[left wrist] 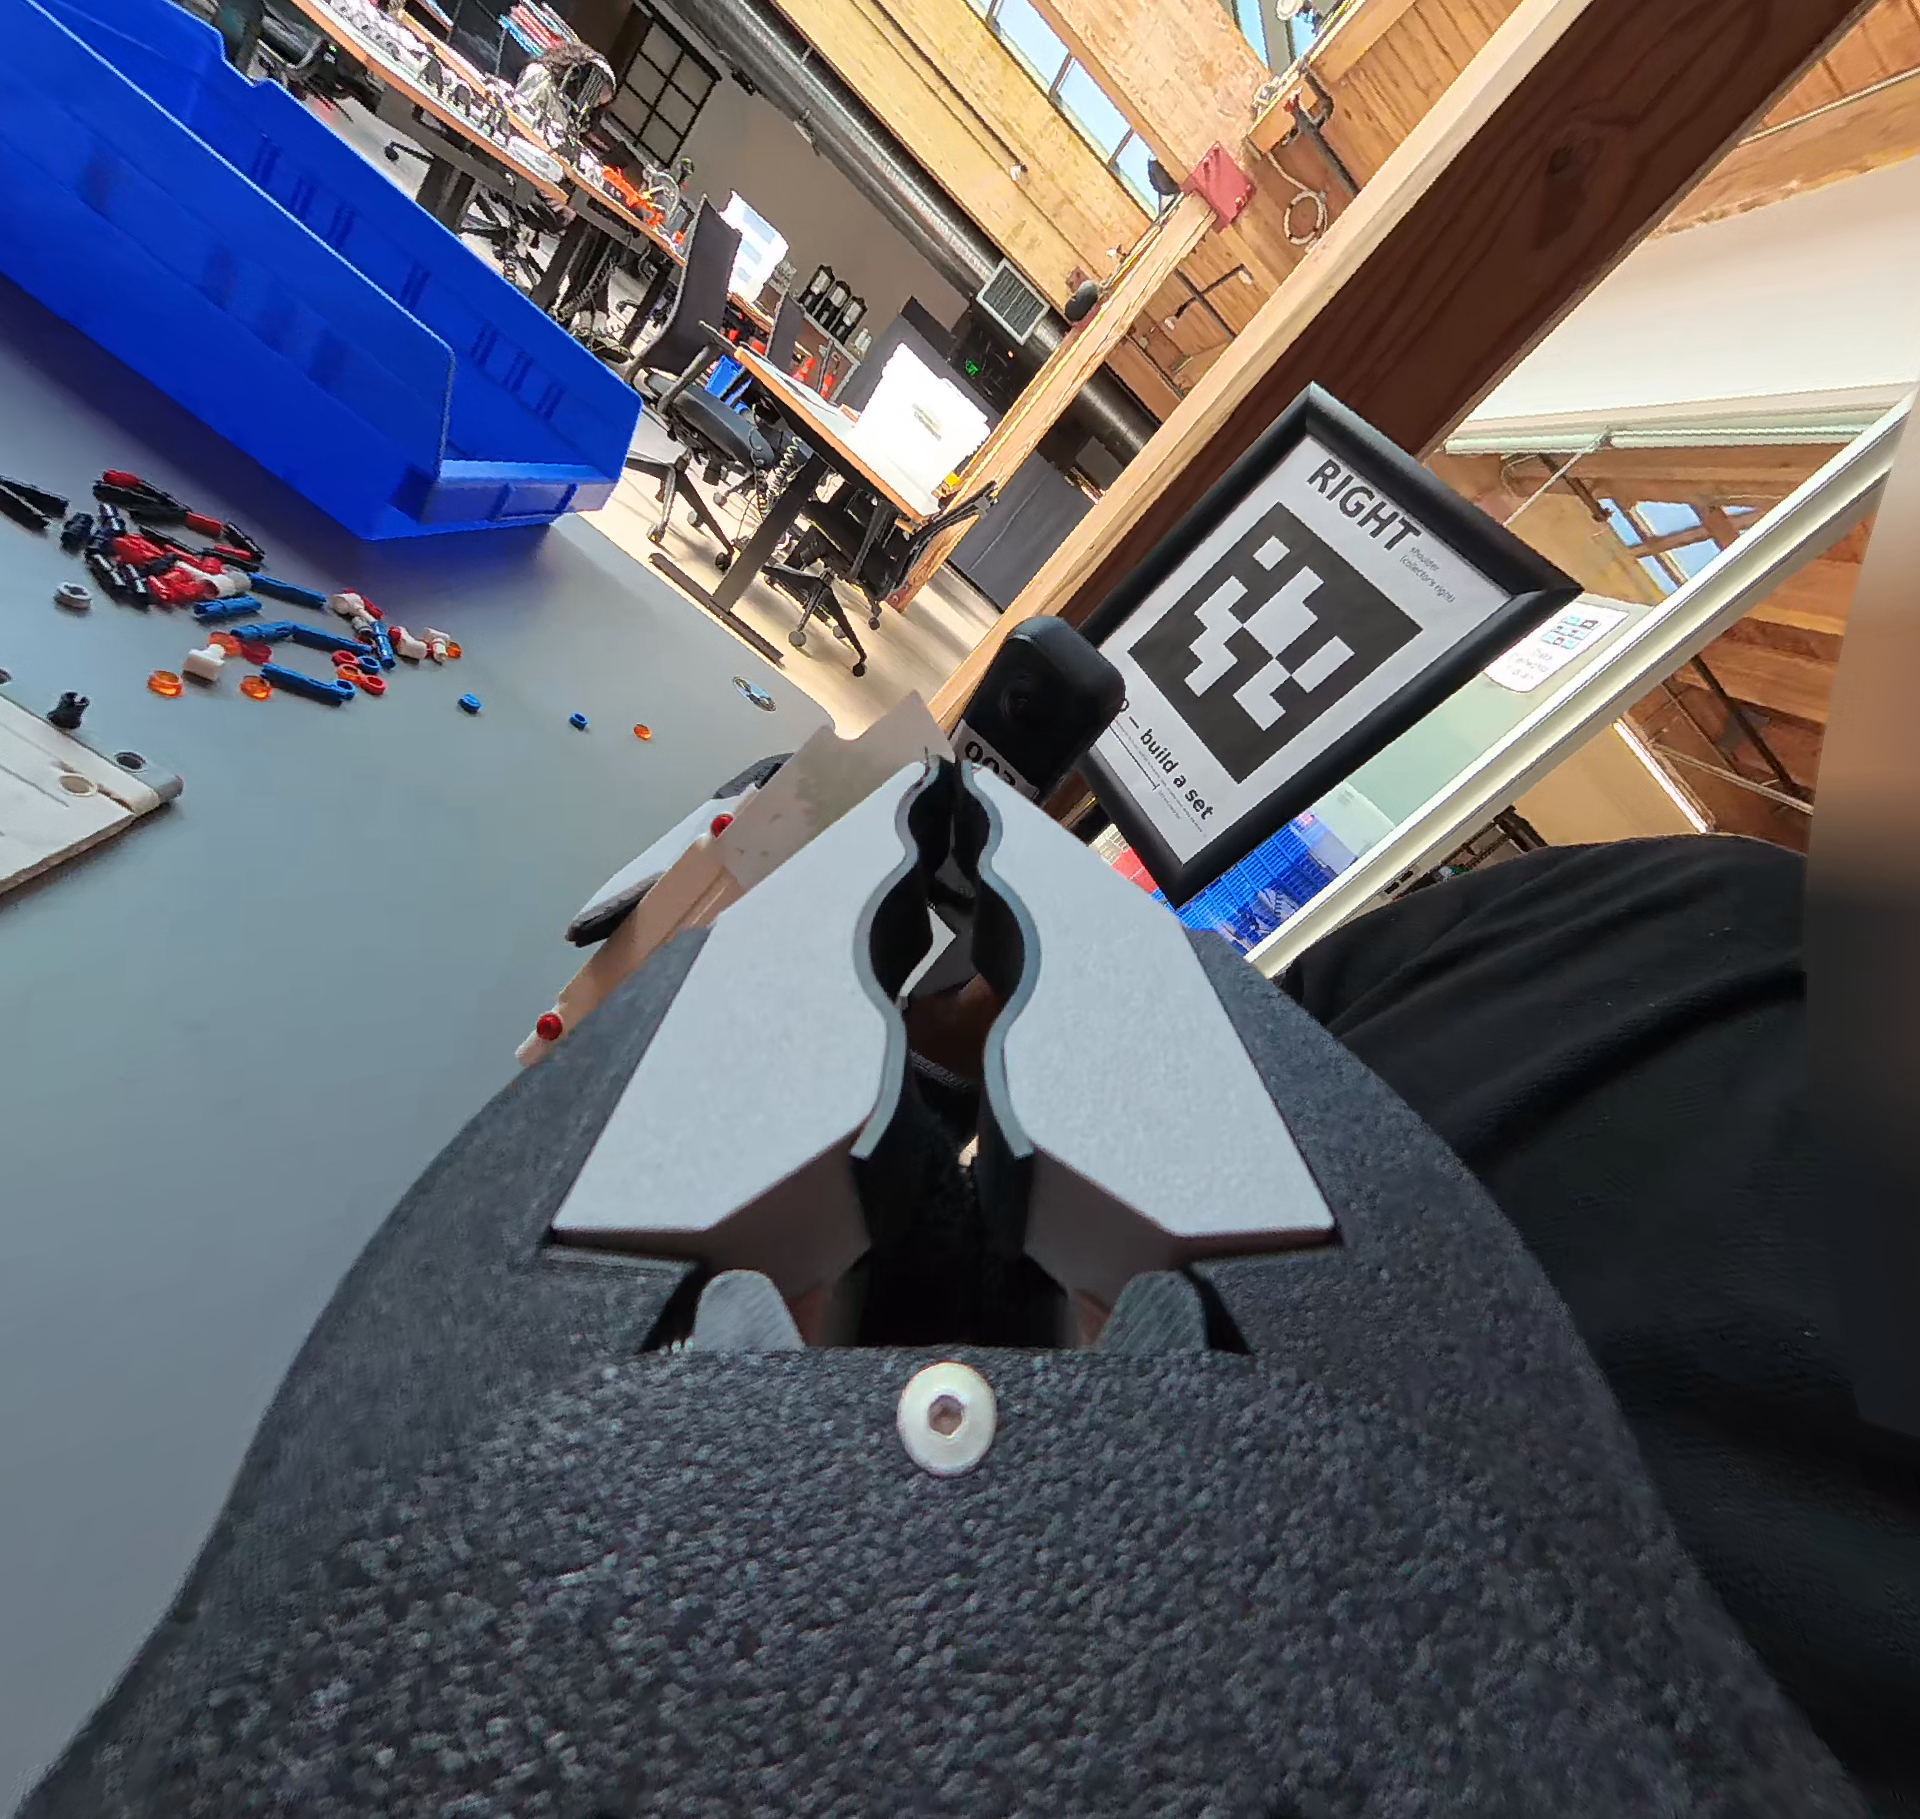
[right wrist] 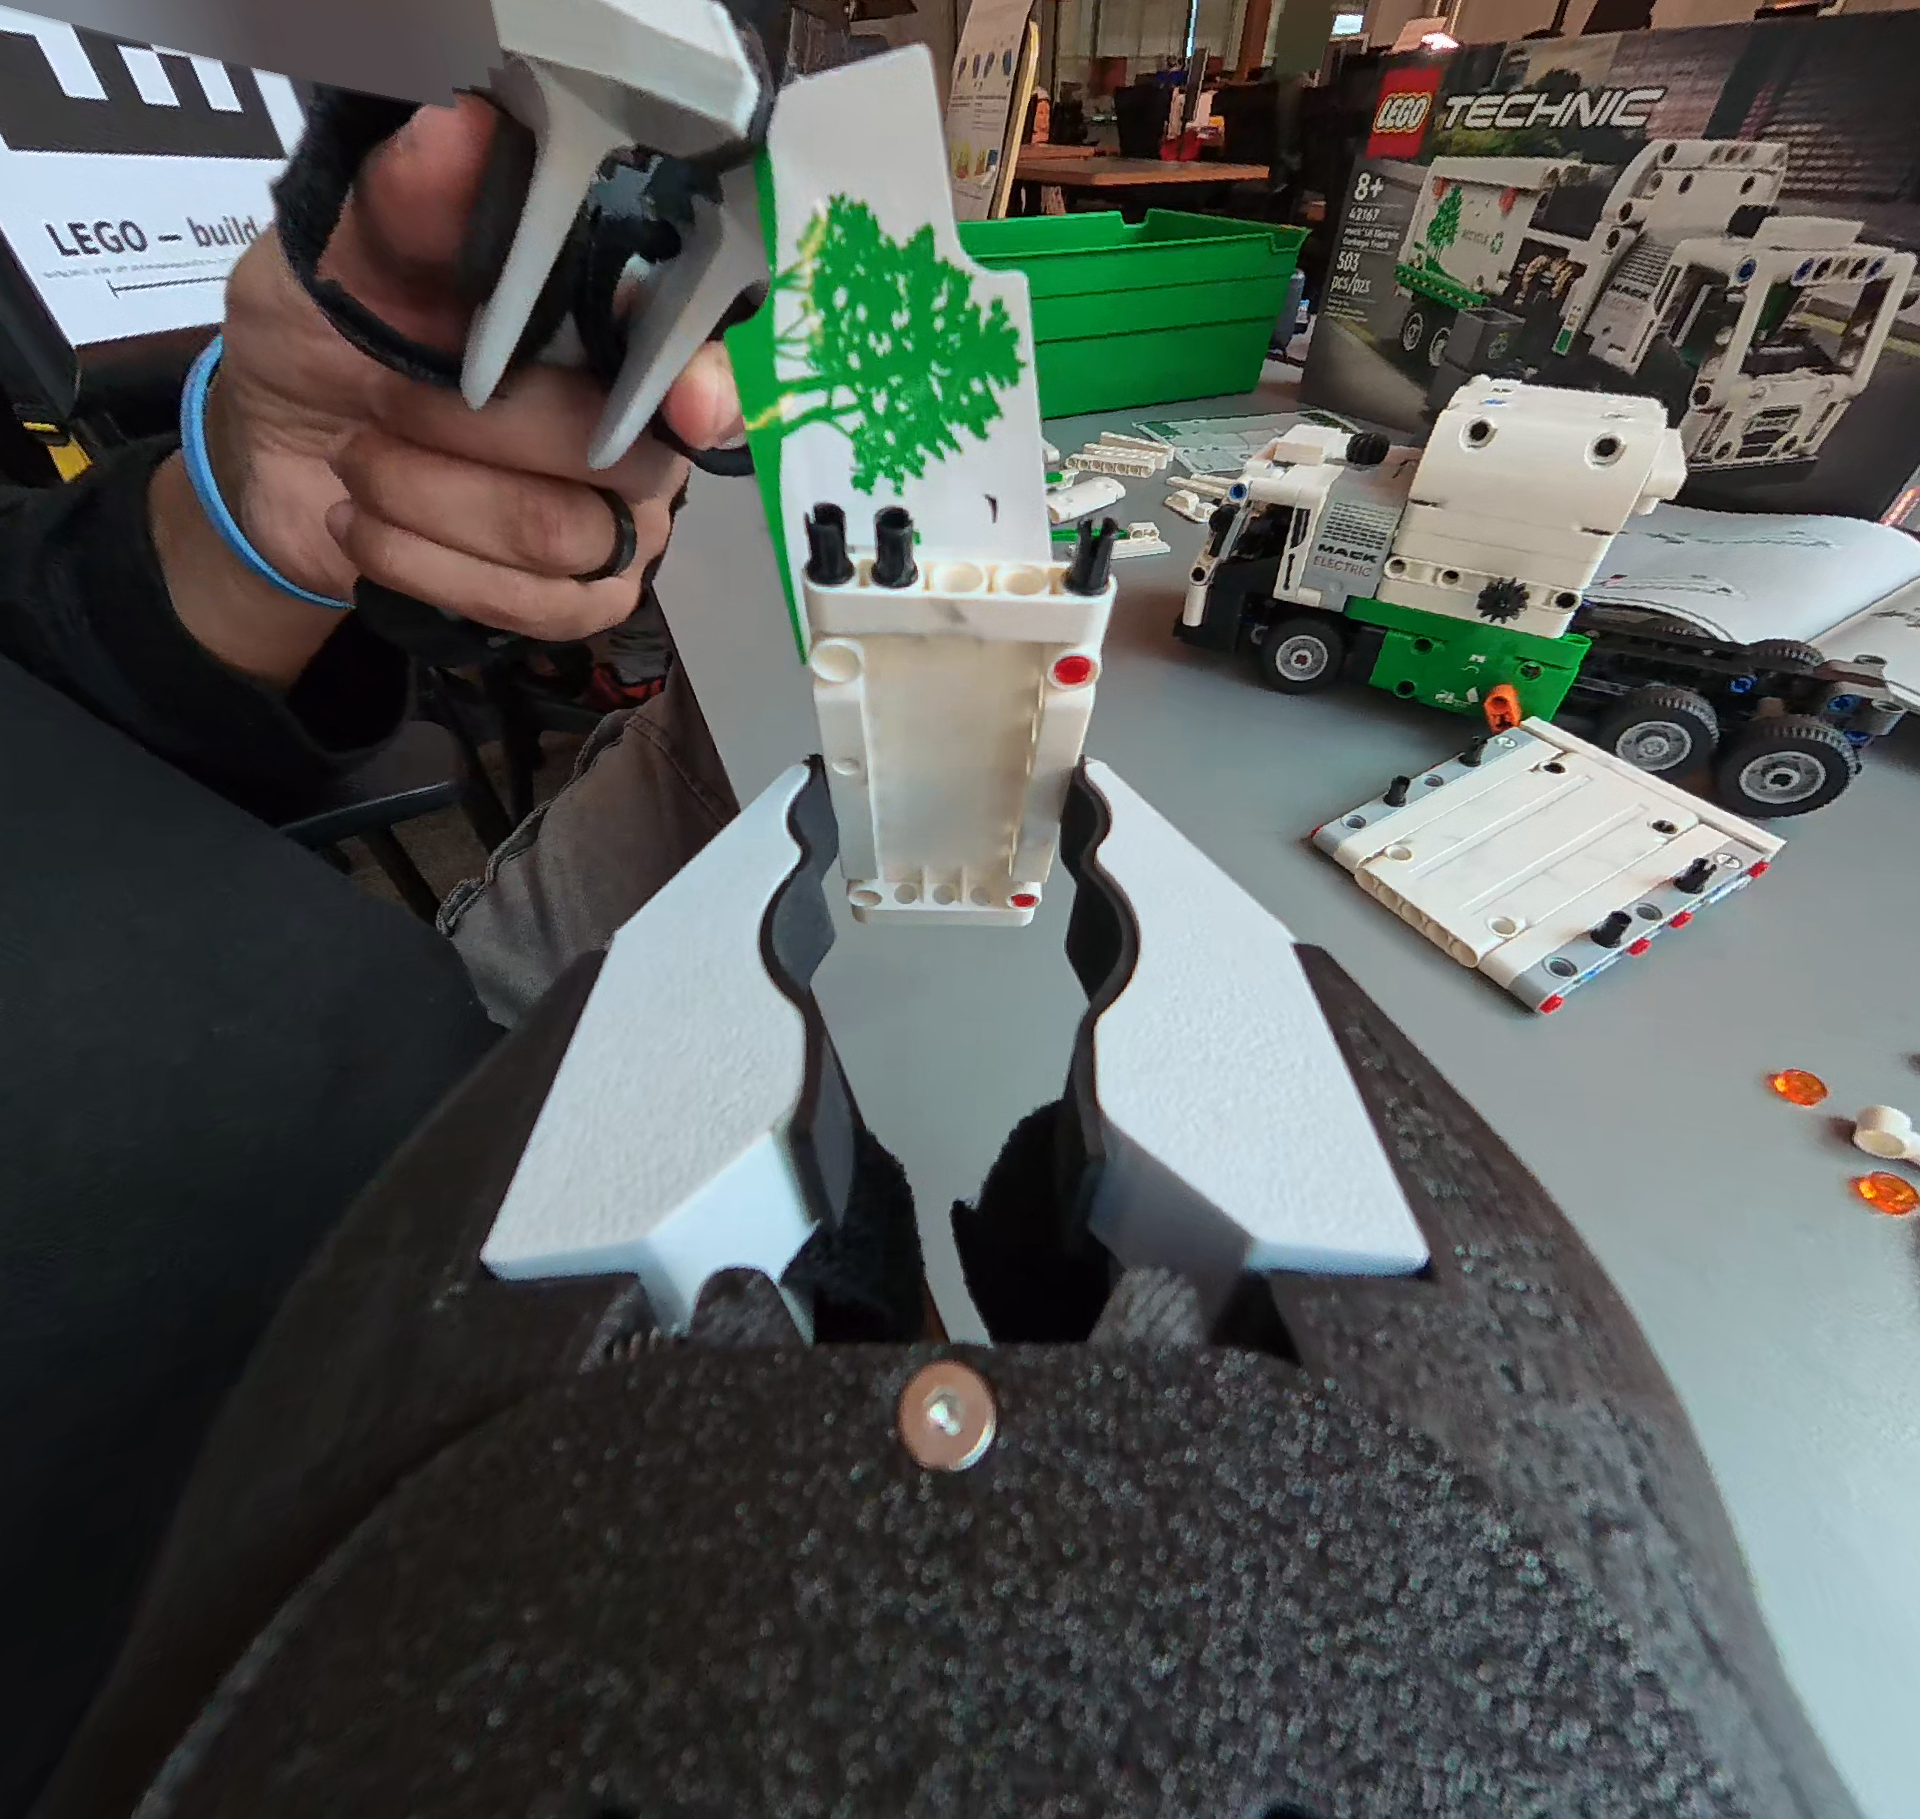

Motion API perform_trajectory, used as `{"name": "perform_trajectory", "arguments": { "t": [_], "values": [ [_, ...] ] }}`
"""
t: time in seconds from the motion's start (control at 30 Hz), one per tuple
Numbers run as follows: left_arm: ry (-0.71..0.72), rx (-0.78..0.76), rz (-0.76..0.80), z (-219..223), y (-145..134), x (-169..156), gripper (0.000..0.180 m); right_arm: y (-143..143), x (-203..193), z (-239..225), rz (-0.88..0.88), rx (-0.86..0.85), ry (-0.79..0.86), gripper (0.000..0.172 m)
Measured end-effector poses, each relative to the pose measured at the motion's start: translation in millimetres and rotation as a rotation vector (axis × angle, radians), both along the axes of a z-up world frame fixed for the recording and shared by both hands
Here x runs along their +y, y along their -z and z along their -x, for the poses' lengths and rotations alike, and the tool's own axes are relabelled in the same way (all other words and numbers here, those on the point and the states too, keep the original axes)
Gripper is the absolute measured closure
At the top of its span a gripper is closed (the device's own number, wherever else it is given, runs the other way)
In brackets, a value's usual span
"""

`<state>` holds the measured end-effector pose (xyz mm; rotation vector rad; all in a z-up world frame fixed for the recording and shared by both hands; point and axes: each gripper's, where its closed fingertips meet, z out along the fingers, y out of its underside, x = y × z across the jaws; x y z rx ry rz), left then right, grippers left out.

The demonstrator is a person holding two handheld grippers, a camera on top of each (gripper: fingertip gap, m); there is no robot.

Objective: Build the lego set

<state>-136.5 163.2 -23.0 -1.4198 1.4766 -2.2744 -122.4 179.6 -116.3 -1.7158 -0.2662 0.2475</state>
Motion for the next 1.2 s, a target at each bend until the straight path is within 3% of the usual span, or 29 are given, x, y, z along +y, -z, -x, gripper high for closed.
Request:
{"name": "perform_trajectory", "arguments": {
  "t": [0.27,0.43,0.67,0.77,1.2],
  "values": [
    [-0.018,-0.028,-0.047,-0.9,-4.8,-2.9,0.18,-1.6,-0.4,2.2,-0.025,-0.031,0.01,0.129],
    [0.006,-0.036,0.0,0.4,-9.0,-4.3,0.18,-1.7,-1.5,3.7,-0.037,-0.06,0.014,0.129],
    [-0.054,-0.017,0.096,1.6,-8.5,23.1,0.18,-19.7,-11.4,-1.5,-0.162,-0.081,0.034,0.129],
    [-0.039,-0.049,0.146,5.8,-21.4,22.8,0.18,-11.7,-9.0,-1.9,-0.138,-0.11,0.036,0.129],
    [-0.076,-0.132,0.144,10.7,-49.8,18.8,0.18,-28.7,-13.3,3.4,-0.212,-0.079,0.017,0.129]
  ]
}}
